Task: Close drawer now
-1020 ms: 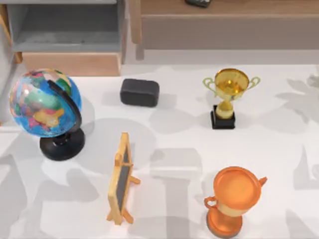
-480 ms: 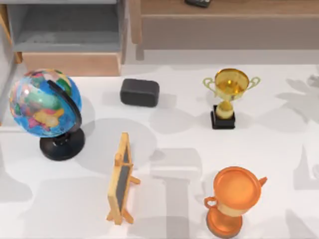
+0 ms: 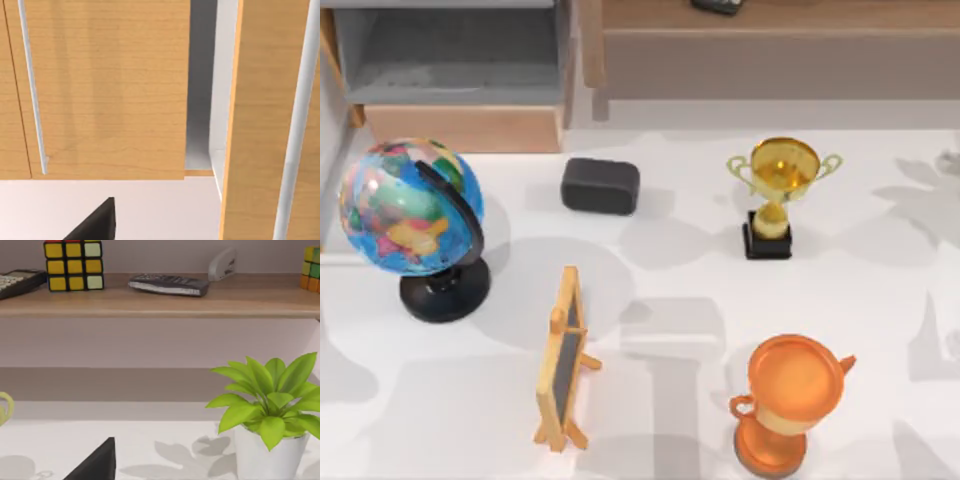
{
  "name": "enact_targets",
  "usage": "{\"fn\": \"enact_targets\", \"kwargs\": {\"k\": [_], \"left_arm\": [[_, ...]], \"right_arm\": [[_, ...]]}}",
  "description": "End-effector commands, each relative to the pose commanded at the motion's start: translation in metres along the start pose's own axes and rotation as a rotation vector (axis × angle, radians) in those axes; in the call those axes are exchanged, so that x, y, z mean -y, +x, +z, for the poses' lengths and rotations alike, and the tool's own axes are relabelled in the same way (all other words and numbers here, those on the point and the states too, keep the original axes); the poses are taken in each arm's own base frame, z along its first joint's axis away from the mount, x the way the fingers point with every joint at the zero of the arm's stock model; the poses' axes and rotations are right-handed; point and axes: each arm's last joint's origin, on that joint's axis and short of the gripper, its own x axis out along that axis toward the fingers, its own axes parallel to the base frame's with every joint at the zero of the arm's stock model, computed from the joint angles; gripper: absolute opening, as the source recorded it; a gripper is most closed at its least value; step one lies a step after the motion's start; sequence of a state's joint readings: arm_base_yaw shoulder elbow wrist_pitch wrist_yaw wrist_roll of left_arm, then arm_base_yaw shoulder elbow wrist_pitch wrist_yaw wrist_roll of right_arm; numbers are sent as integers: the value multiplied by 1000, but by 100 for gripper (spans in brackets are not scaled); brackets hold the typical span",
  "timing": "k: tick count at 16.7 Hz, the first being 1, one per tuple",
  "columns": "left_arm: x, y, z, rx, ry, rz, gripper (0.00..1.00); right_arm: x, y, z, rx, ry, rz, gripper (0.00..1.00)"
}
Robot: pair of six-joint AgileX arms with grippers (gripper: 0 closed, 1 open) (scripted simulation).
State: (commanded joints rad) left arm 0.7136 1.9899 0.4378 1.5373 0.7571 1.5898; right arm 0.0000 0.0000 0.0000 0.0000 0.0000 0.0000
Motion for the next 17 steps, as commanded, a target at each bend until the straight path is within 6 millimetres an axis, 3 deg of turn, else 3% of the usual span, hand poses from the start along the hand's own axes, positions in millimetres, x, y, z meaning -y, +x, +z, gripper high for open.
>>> {"fn": "enact_targets", "kwargs": {"k": [5, 9, 17], "left_arm": [[0, 23, -1, -1, 2, 1, 100], [0, 24, -1, -1, 2, 1, 100], [0, 24, -1, -1, 2, 1, 40]], "right_arm": [[0, 0, 0, 0, 0, 0, 100], [0, 0, 0, 0, 0, 0, 100], [0, 0, 0, 0, 0, 0, 100]]}}
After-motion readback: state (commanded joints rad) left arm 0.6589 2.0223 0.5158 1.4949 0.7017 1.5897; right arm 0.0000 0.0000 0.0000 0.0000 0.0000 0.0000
